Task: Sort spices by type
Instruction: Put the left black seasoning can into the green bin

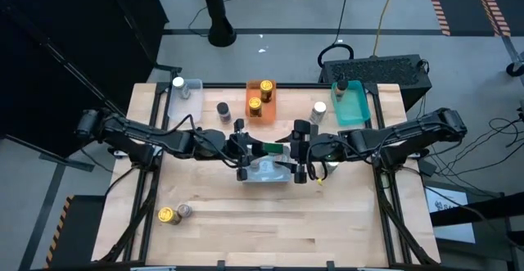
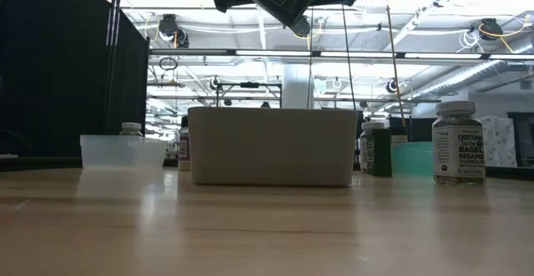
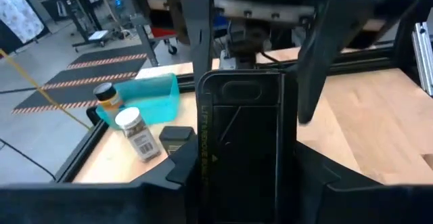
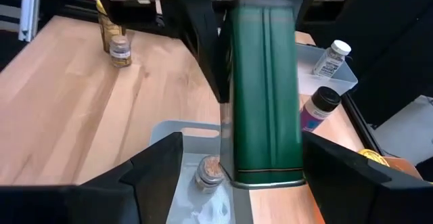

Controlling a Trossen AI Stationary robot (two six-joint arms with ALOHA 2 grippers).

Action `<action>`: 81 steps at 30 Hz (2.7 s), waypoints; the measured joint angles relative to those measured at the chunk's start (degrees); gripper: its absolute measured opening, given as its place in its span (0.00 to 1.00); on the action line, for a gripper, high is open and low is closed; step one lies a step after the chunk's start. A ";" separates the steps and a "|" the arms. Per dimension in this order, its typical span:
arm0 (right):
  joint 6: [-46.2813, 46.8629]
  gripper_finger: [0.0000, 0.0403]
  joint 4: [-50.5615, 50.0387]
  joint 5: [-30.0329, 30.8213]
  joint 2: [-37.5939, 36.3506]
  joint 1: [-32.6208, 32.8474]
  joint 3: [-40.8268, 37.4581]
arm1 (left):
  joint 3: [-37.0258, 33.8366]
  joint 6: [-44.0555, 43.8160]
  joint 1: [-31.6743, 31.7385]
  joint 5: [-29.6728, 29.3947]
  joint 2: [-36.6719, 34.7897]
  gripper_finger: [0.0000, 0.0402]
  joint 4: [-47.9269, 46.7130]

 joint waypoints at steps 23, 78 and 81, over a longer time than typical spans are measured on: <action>-0.10 0.28 -1.15 -1.40 -0.37 -0.35 -0.02 | 0.00 2.95 -1.82 -0.07 -0.05 0.45 0.35; -10.74 0.28 71.76 5.65 -6.46 8.18 -37.55 | 1.66 8.92 1.22 13.31 14.38 0.80 35.90; -10.93 0.28 71.63 5.26 -6.47 8.18 -37.55 | 1.66 8.90 1.50 13.31 14.36 0.80 35.82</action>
